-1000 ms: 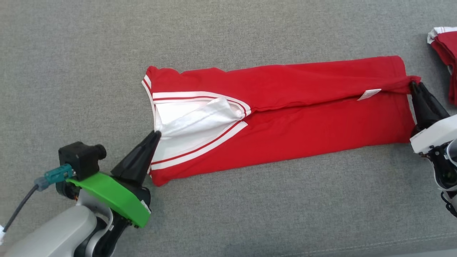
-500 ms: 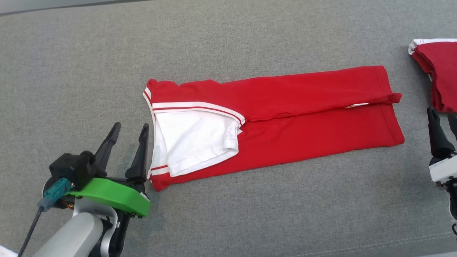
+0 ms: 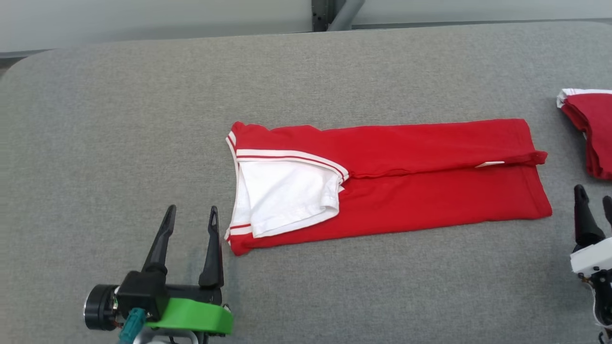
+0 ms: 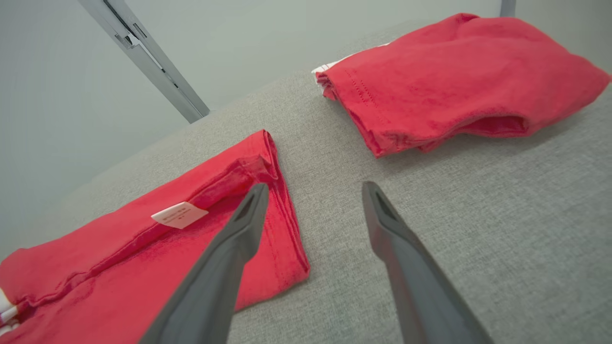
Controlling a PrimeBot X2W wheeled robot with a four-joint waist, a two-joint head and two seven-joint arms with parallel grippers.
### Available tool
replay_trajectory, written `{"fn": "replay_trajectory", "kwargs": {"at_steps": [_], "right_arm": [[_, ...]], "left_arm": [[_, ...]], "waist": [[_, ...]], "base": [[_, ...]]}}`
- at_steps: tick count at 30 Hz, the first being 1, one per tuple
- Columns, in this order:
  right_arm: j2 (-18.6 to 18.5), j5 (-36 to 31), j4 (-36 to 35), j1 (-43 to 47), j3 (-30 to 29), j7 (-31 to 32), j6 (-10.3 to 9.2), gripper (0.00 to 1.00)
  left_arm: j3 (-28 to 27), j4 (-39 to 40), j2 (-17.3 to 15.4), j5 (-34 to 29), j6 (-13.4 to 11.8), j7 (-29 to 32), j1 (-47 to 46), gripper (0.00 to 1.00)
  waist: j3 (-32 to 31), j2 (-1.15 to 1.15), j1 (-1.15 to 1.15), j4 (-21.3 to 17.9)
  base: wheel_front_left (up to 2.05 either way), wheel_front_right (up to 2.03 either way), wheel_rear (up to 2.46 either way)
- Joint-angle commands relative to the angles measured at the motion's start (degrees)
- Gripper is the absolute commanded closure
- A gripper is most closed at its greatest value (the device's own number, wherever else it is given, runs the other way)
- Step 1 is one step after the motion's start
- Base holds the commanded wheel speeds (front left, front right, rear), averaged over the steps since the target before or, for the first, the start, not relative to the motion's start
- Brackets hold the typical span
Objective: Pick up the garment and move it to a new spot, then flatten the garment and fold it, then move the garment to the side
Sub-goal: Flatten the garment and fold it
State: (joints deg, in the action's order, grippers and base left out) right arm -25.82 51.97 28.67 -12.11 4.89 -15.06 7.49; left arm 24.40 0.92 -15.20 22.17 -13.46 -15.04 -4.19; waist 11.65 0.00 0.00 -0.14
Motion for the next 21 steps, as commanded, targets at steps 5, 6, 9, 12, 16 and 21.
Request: {"fn": "replay_trajectory", "kwargs": {"at_steps": [5, 6, 9, 12, 16, 21], "right_arm": [[0.5, -3.5, 6.1, -4.2, -4.1, -0.1, -0.01, 0.0], [0.6, -4.3, 7.5, -5.3, -4.6, -0.1, -0.01, 0.0], [0.7, -6.7, 11.8, -9.6, -5.4, 1.0, -0.01, 0.0], [1.0, -9.2, 16.1, -13.9, -5.6, 3.2, -0.01, 0.0], [0.8, -12.4, 21.7, -18.5, -5.6, 5.7, -0.01, 0.0], [1.3, -13.9, 24.6, -18.7, -5.7, 6.9, -0.01, 0.0]], "left_arm": [[-2.3, -1.5, 3.7, -5.1, 3.6, -0.1, 3.6, 0.0], [-2.7, -1.7, 4.4, -6.0, 4.2, -0.1, 3.8, 0.0], [-3.6, -2.2, 6.2, -7.5, 5.9, -0.1, 4.0, 0.0], [-4.5, -2.6, 7.7, -9.0, 7.5, -0.1, 3.6, 0.0], [-5.3, -3.3, 9.1, -10.5, 9.6, -0.1, 2.9, 0.0], [-7.3, -3.2, 10.3, -11.2, 10.8, -0.1, 2.7, 0.0]], "waist": [[-1.1, 0.0, 0.0, 5.0], [-1.0, 0.0, 0.0, 5.5], [-0.5, 0.0, 0.0, 6.8], [0.1, 0.0, 0.0, 7.7], [0.9, 0.0, 0.0, 8.7], [1.7, 0.0, 0.0, 9.5]], "base": [[0.0, 0.0, 0.0], [0.0, 0.0, 0.0], [0.0, 0.0, 0.0], [0.0, 0.0, 0.0], [0.0, 0.0, 0.0], [0.0, 0.0, 0.0]]}}
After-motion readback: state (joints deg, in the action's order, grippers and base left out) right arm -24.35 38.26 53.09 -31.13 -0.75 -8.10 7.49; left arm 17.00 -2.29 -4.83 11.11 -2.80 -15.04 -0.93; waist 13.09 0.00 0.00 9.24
